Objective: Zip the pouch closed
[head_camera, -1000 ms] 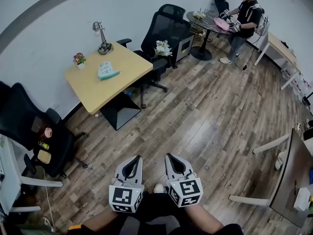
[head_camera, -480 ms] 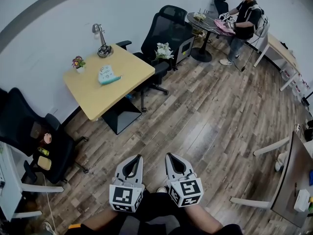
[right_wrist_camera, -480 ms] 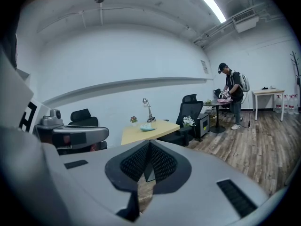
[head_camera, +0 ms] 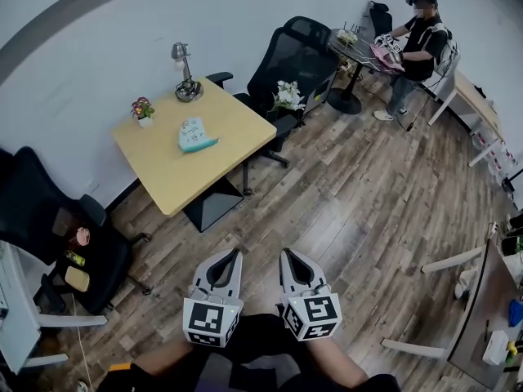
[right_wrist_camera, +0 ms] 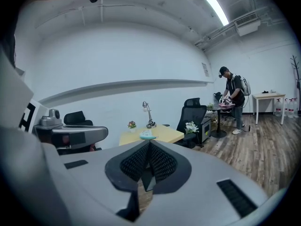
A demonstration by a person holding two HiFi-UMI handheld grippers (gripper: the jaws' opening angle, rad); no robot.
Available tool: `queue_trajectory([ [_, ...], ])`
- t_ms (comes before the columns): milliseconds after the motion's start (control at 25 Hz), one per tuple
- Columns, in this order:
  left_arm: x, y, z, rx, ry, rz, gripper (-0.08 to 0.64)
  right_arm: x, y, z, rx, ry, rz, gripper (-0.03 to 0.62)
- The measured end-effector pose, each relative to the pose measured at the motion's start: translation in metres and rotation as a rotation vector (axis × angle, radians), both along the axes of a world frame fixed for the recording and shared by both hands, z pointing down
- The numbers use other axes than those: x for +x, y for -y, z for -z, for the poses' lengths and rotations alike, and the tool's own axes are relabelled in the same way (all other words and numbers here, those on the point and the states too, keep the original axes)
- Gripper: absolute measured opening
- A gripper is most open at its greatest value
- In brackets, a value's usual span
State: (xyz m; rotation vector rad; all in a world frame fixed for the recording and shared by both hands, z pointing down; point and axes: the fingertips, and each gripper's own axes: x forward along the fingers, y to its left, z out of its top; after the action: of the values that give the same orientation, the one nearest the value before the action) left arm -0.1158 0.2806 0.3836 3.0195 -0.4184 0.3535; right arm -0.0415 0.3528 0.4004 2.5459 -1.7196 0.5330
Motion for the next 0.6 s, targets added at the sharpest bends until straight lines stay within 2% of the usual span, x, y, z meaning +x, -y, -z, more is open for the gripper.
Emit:
queue_trajectory([
  [240, -0.008, 0.046, 0.005, -0.012, -0.013, 0.005, 0.009, -0.006, 0.047, 0.011, -0.005, -0.021, -0.001, 0.015],
  [600, -0.025, 0.098, -0.008, -0.044, -0.029, -0.002, 0.009, -0.026, 0.102, 0.0, -0.058, -0.039, 0.008, 0.015],
])
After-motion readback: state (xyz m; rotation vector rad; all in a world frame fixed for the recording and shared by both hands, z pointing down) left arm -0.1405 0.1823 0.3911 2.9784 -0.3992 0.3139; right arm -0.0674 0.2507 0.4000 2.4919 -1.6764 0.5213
